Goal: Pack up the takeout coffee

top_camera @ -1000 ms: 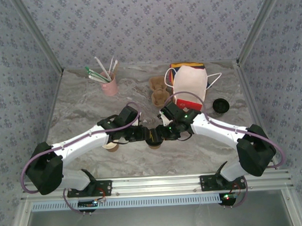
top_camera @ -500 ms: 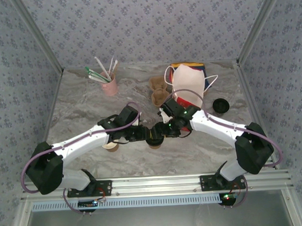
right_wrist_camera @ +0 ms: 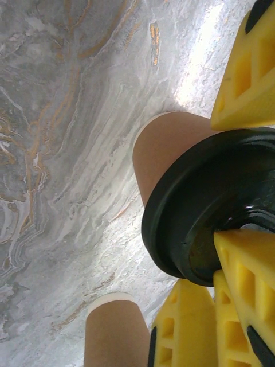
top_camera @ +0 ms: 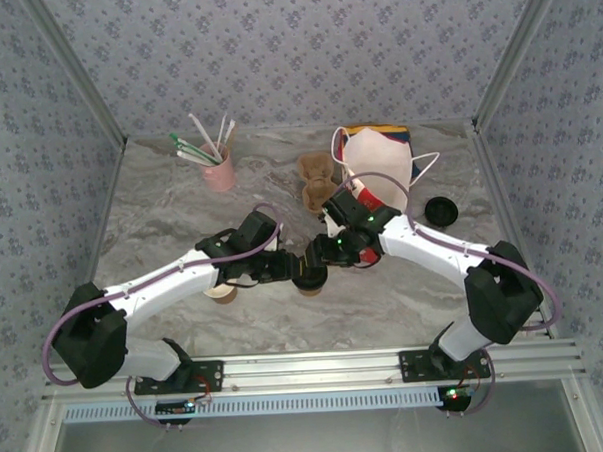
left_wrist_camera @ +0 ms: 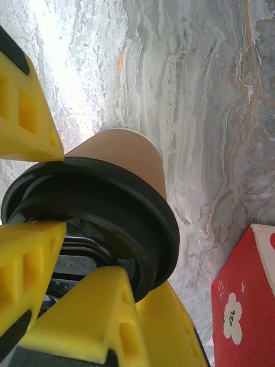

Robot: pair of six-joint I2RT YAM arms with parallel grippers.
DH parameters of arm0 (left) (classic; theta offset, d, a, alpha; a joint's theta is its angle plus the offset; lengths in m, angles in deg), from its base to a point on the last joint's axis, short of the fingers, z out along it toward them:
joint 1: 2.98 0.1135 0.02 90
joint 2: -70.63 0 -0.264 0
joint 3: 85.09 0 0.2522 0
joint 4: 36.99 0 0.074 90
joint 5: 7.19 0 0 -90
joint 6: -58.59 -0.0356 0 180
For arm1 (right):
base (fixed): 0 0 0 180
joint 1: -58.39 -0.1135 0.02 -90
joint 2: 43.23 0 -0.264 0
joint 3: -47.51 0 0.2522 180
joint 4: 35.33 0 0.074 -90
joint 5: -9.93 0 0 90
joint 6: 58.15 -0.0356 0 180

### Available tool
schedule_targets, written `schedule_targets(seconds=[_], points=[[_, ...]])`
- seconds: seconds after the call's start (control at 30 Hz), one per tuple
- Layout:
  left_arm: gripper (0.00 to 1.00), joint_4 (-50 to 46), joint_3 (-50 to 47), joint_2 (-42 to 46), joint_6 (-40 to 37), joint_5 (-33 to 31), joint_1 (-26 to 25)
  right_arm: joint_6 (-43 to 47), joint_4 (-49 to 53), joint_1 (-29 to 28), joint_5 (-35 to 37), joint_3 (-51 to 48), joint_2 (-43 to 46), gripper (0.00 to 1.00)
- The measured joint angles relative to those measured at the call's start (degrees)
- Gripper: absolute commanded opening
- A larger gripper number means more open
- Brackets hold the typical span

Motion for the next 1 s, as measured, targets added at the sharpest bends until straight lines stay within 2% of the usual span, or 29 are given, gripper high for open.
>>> schedule_targets(seconds=[0.4,0.7,0.83,1.0], points=[[0.31,-2.25,0.85,0.22,-0.22,-1.40,0.00,0.04,-0.55,-0.59,0.17,0.96,-1.09,0.45],[0.32,-8.22,-0.42,4.83,-0.24,-3.61,0.15,0.04,-0.98,-4.11,-0.35,2.89,-2.89,0.47],[0.34,-9.03,-0.87,5.75,-0.20,-3.65,0.22,0.07,-1.11,-4.55,-0.42,2.91,-2.89,0.53],[0.39,-9.09,-0.87,5.73,-0.17,-3.65,0.22,0.02,-0.63,-4.44,0.00,2.93,-2.86,0.56]])
